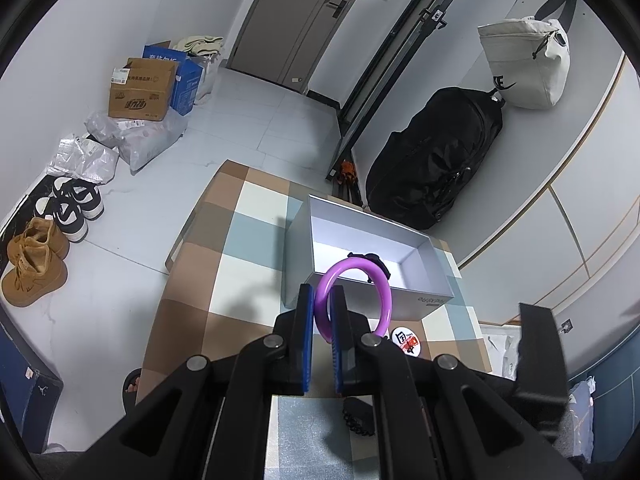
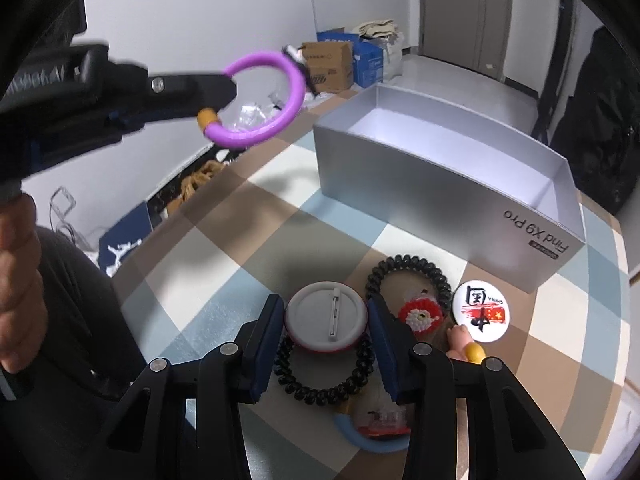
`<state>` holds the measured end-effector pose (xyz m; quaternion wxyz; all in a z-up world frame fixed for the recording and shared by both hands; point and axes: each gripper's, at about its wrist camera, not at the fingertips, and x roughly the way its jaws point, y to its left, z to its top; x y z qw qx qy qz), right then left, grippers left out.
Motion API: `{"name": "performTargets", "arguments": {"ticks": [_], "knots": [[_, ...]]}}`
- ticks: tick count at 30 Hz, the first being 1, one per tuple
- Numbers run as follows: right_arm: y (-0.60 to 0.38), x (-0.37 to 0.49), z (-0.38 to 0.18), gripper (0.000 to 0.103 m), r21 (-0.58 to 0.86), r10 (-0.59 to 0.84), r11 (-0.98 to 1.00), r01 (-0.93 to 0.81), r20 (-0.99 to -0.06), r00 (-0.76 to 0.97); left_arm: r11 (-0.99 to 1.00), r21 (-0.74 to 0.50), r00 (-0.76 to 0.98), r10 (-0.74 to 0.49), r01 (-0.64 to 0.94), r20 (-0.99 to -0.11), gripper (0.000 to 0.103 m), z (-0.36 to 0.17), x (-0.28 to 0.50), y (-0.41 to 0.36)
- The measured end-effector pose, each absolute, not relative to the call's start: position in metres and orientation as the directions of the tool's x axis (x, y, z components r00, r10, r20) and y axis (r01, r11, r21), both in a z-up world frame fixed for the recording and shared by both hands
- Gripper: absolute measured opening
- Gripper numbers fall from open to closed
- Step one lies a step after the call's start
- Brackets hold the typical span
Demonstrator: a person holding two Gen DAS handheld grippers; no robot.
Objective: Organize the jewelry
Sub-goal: 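Carry the purple bangle into the box with the left tool while the right tool drops the white badge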
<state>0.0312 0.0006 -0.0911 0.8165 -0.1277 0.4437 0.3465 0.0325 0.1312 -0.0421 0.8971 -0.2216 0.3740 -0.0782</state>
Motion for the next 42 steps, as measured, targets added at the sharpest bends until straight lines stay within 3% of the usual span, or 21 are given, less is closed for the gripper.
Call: {"name": "performTargets", "arguments": {"ticks": [25,42], "knots": [[-0.077,0.067,-0.001,0.042,0.24,0.609,0.752,-0.613,-0.607,0.511,0.903,-0.43,0.722,-0.302,0.007,-0.623,0.004,-0.027,0.063,0.097],[-0.091,0.15,-0.02,0.042,0.388,0.649,0.75,-0.536,-0.587,0.483,0.941,-0.334,0.656,-0.283,0.05,-0.7,0.004,-0.046,0.119,0.08]]}}
